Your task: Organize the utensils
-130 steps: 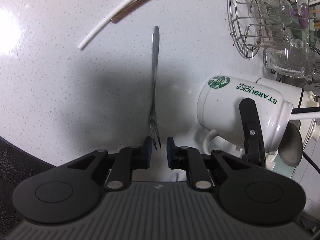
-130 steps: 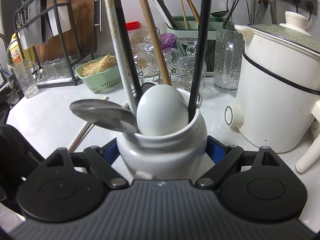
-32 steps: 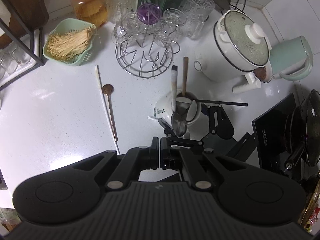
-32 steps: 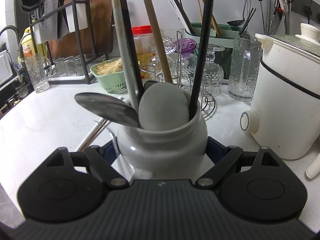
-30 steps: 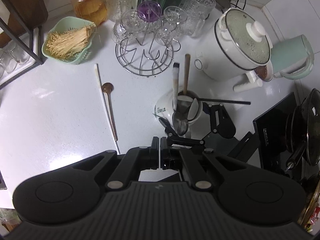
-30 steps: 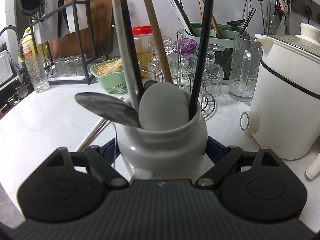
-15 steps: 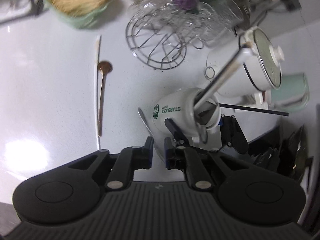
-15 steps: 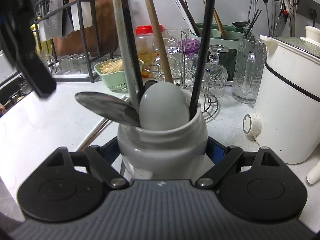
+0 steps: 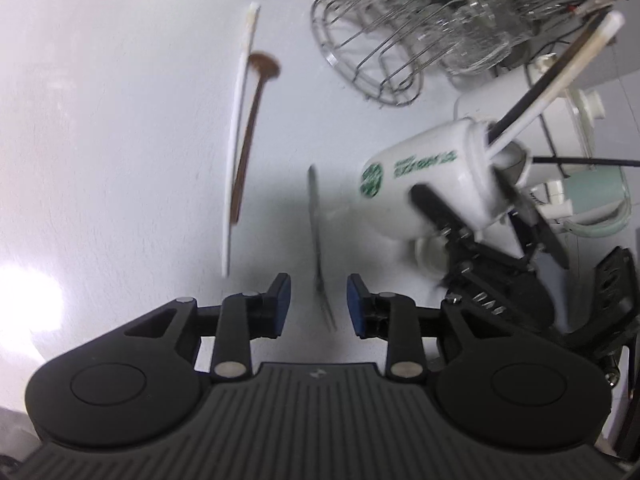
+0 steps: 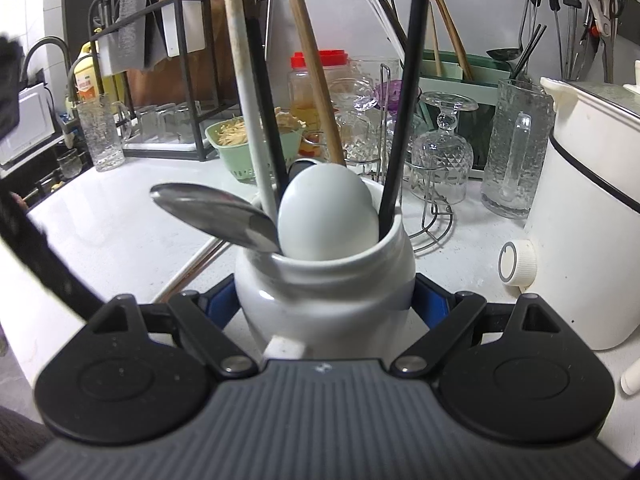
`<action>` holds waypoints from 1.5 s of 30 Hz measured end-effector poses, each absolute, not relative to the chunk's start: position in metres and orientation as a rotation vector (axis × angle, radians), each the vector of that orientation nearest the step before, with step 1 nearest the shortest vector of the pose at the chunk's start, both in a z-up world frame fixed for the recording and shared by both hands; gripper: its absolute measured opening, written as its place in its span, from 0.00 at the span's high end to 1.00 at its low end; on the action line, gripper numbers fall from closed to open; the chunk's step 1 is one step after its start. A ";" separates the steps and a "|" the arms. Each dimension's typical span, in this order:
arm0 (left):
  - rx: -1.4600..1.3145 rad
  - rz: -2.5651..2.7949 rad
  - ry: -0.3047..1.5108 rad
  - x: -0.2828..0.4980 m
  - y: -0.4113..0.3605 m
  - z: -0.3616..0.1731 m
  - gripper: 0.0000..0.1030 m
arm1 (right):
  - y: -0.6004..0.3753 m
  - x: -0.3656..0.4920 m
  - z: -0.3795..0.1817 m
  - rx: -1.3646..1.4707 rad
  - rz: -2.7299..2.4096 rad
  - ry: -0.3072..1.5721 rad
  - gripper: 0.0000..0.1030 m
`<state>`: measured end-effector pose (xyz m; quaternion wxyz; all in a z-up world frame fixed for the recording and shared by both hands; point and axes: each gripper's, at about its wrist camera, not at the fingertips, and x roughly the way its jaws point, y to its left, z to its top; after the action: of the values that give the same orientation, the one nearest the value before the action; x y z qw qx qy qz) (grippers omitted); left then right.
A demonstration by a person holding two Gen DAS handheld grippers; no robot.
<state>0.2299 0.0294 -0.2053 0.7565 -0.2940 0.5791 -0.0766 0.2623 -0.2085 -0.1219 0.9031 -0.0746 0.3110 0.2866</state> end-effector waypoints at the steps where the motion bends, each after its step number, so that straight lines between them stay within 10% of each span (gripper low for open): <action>1: -0.655 -0.164 1.268 0.228 0.028 -0.210 0.66 | -0.209 0.262 -0.122 -0.155 0.593 0.643 0.12; 28: -1.257 0.039 1.367 0.218 0.013 -0.274 0.67 | -0.208 0.261 -0.123 -0.142 0.580 0.634 0.12; 34: -1.244 0.065 1.361 0.217 0.015 -0.277 0.94 | -0.208 0.261 -0.123 -0.141 0.579 0.633 0.12; 45: -1.001 0.089 1.372 0.216 0.025 -0.243 0.99 | -0.204 0.263 -0.120 -0.159 0.570 0.661 0.12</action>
<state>0.2164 0.0253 -0.2433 0.6598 -0.4422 0.6062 0.0395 0.2630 -0.2043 -0.1203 0.9032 -0.0770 0.3196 0.2759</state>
